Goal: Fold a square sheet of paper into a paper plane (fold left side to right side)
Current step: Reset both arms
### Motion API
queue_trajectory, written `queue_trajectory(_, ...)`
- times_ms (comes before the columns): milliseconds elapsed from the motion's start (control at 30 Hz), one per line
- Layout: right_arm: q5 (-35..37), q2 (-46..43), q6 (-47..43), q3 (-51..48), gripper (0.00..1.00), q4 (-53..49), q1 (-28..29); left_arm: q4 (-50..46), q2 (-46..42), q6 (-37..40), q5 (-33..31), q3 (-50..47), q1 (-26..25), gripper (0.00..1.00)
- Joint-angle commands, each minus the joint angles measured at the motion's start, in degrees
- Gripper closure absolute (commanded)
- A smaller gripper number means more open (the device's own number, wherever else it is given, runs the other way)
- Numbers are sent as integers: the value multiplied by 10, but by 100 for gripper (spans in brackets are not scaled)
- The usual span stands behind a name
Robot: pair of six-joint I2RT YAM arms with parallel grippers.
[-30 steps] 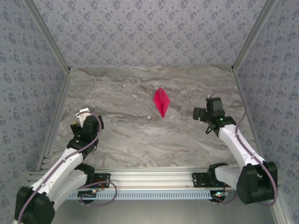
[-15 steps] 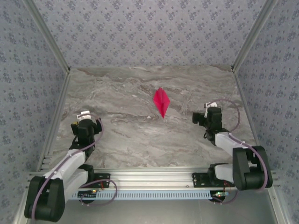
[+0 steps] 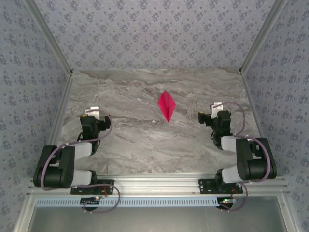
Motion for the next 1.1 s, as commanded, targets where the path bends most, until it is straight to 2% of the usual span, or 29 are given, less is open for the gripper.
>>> queue_trajectory(0,-19,59,4,-20,0,123,-13,120,53,1,46,0,25,2)
queue_trajectory(67,-40,42,6,6,0,44,-23,155,97,-4,58,5,34,2)
queue_trajectory(100,-37,53,13,7,0,61,-25,147,102,-3,61,12,34,2)
queue_trajectory(167,-30,52,35,32,0,11,-40,81,98,-4,62,43,35,2)
queue_trajectory(233,-31,52,39,28,0,18,-44,13,101,-16,69,79,46,2)
queue_trajectory(267,-30,54,39,27,0,23,-43,33,104,-28,103,73,66,2)
queue_trajectory(300,-30,52,39,28,0,19,-44,28,101,-31,110,72,72,2)
queue_trajectory(500,0,53,29,27,0,21,-27,30,103,-29,105,72,70,2)
queue_trajectory(1067,-2,53,30,28,0,20,-29,20,103,-22,106,78,64,2)
